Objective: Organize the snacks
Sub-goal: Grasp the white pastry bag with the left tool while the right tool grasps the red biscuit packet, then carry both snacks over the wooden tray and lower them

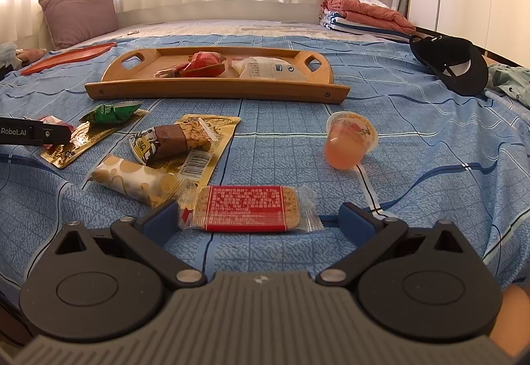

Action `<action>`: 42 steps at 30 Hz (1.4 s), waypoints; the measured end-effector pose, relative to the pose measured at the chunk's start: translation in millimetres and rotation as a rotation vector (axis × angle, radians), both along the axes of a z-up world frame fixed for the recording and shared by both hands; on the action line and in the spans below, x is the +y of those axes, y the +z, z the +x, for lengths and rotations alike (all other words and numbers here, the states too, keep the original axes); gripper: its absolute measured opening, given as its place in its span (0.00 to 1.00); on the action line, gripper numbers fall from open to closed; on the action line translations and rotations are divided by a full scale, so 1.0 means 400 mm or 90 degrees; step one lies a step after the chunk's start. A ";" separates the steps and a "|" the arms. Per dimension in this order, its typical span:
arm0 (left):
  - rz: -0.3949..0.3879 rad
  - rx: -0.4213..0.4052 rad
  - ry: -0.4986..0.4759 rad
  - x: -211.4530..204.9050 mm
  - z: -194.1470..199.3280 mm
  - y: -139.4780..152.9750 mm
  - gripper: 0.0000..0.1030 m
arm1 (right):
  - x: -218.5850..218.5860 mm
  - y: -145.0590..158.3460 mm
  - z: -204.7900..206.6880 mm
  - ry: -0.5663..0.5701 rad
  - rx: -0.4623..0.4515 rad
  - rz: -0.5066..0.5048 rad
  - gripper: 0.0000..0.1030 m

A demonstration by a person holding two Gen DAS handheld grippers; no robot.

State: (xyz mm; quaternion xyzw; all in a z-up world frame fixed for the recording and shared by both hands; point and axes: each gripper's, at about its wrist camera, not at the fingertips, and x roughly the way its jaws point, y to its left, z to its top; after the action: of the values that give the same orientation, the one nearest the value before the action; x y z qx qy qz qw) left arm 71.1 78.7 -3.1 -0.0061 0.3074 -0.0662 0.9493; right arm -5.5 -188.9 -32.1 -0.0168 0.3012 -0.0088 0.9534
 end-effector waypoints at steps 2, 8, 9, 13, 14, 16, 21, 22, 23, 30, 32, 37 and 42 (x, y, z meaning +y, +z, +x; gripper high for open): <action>-0.006 0.006 0.002 0.002 0.000 0.006 0.63 | 0.000 0.000 0.000 0.000 0.001 0.001 1.00; -0.005 0.015 0.015 -0.004 0.001 0.019 0.61 | 0.002 0.009 0.004 0.005 0.015 0.005 1.00; -0.005 0.015 0.017 -0.006 0.000 0.022 0.61 | 0.002 0.012 0.003 0.007 0.017 0.007 1.00; -0.009 0.013 0.016 -0.011 -0.002 0.035 0.61 | 0.002 0.021 -0.003 0.021 0.018 0.015 0.90; -0.008 0.012 0.014 -0.013 -0.004 0.038 0.61 | 0.002 0.023 -0.005 0.024 0.018 0.018 0.88; -0.006 0.009 0.013 -0.017 -0.005 0.044 0.61 | 0.004 0.027 -0.008 0.029 0.017 0.017 0.84; -0.009 0.000 0.007 -0.027 -0.012 0.061 0.60 | 0.004 0.033 -0.011 0.037 0.012 0.020 0.77; -0.009 -0.001 0.004 -0.029 -0.013 0.065 0.60 | 0.002 0.035 -0.012 0.038 0.011 0.024 0.75; -0.009 -0.003 0.002 -0.031 -0.014 0.068 0.60 | 0.001 0.036 -0.012 0.038 0.010 0.027 0.72; -0.004 -0.011 -0.008 -0.049 -0.011 0.094 0.60 | -0.012 0.053 -0.010 0.039 0.003 0.047 0.68; -0.002 -0.014 -0.011 -0.055 -0.007 0.103 0.60 | -0.013 0.062 -0.011 0.041 -0.004 0.048 0.68; 0.001 -0.027 -0.014 -0.066 0.018 0.133 0.59 | -0.015 0.106 -0.004 0.056 -0.033 0.048 0.68; -0.009 -0.025 -0.012 -0.079 0.065 0.164 0.59 | -0.034 0.146 0.039 0.054 -0.055 0.058 0.68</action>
State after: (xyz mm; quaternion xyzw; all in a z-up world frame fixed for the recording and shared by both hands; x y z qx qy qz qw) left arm 97.0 47.1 62.6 -0.0089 0.2884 -0.0777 0.9543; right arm 9.9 -202.6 26.3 0.0145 0.2588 0.0447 0.9648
